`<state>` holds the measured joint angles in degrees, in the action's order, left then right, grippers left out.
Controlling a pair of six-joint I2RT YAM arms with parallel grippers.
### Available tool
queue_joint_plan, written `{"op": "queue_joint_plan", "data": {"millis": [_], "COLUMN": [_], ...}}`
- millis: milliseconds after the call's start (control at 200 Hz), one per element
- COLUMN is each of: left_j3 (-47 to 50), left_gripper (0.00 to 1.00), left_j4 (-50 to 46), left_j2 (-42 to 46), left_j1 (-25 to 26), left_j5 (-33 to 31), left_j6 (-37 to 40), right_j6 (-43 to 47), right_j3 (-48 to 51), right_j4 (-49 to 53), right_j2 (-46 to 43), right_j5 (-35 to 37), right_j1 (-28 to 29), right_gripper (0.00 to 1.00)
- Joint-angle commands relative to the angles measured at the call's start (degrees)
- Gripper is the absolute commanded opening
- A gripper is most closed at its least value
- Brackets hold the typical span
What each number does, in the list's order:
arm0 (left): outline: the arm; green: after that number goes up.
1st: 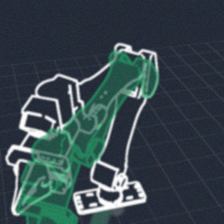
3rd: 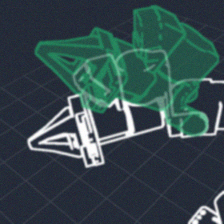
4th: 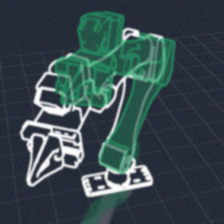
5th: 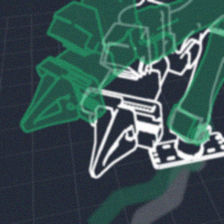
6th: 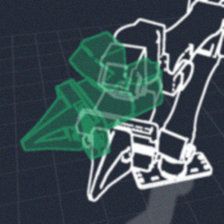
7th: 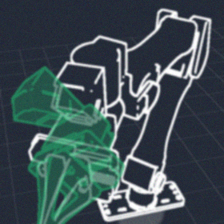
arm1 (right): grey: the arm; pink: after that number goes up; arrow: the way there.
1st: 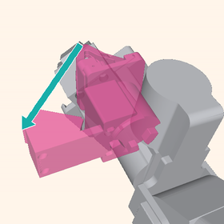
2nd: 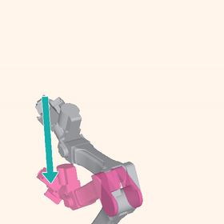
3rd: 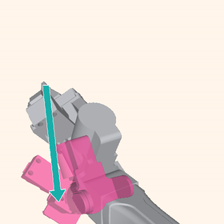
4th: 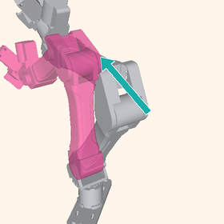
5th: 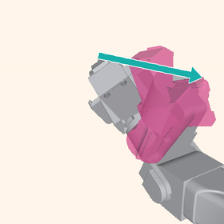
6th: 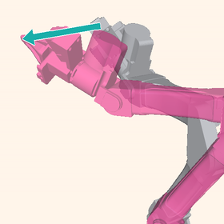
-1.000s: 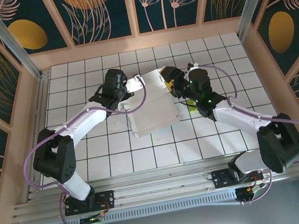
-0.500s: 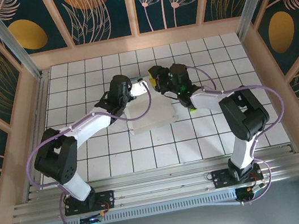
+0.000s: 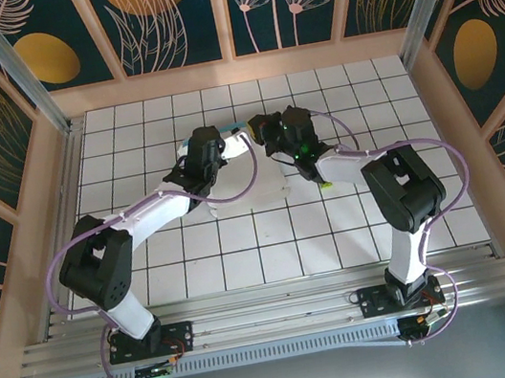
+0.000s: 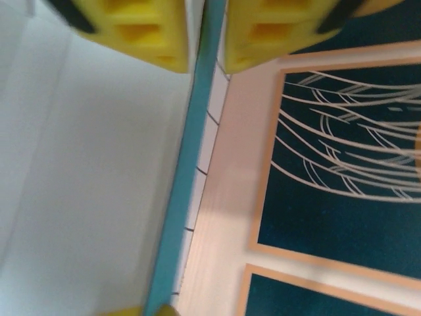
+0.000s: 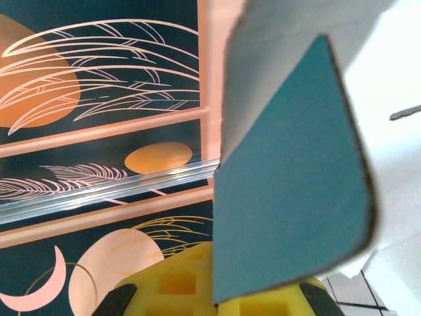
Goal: Fold the paper box
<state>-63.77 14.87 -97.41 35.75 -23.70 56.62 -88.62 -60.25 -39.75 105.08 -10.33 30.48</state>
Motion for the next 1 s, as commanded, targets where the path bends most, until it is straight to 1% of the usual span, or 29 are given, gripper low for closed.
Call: {"op": "queue_joint_plan", "data": {"millis": [0, 50, 115, 165, 240, 290, 360, 395, 420, 531, 586, 726, 821, 886, 996], "left_j3": [-4.48, -6.60, -7.58, -5.81, -2.70, -2.20, -1.27, -0.74, -0.50, -0.45, -0.74, -0.32, -2.77, -4.74, -4.18], "left_gripper": [0.41, 0.47, 0.49, 0.54, 0.54, 0.52, 0.50, 0.49, 0.48, 0.45, 0.43, 0.42, 0.44, 0.44, 0.44], "left_j4": [-2.10, -7.96, -15.41, -18.78, -21.83, -24.47, -25.61, -25.23, -24.90, -24.51, -23.73, -17.19, -16.24, -18.37, -18.71], "left_j2": [4.82, 7.94, 12.69, 16.86, 22.06, 23.68, 24.31, 24.23, 24.12, 22.72, 20.84, 15.03, 10.29, 7.37, 4.86], "left_j1": [0.61, 0.56, 0.64, 0.48, -0.04, -2.05, -7.54, -10.21, -11.58, -14.59, -15.60, -18.08, -18.44, -18.43, -18.44], "left_j5": [-1.03, -1.60, -2.76, -2.10, -0.95, 3.53, 15.24, 19.47, 21.27, 22.71, 25.21, 33.46, 38.98, 39.74, 39.37], "left_j6": [-22.19, -37.03, -56.60, -68.94, -85.30, -93.68, -102.35, -105.19, -106.49, -110.39, -111.71, -112.96, -111.51, -111.18, -112.19], "right_j6": [1.55, 1.71, 1.64, 1.83, 2.41, 3.00, 3.40, 3.84, 4.08, 5.44, 5.79, 6.15, 6.36, 6.30, 6.12], "right_j3": [1.68, 2.70, 3.64, 3.90, 3.81, 3.58, 3.61, 3.86, 4.23, 5.93, 6.52, 6.64, 6.72, 6.83, 6.77], "right_j4": [-4.25, -6.44, -8.34, -9.31, -9.56, -9.65, -9.62, -10.05, -10.51, -13.39, -14.39, -15.94, -16.00, -15.81, -15.54], "right_j2": [1.03, 1.34, 1.85, 2.35, 3.13, 3.61, 4.04, 4.13, 4.17, 4.56, 4.94, 6.02, 6.24, 6.19, 6.42], "right_j5": [1.22, 0.69, 0.10, -0.55, -1.08, -1.60, -1.94, -1.89, -1.68, -1.15, -1.16, -2.40, -2.68, -2.53, -2.34], "right_j1": [-0.12, -0.49, -0.93, -1.19, -1.30, -1.30, -1.30, -1.29, -1.30, -1.36, -1.44, -1.56, -1.55, -1.54, -1.56], "right_gripper": [0.00, 0.00, 0.00, 0.00, 0.00, 0.00, 0.00, 0.00, 0.00, 0.00, 0.00, 0.00, 0.00, 0.00, 0.00]}}
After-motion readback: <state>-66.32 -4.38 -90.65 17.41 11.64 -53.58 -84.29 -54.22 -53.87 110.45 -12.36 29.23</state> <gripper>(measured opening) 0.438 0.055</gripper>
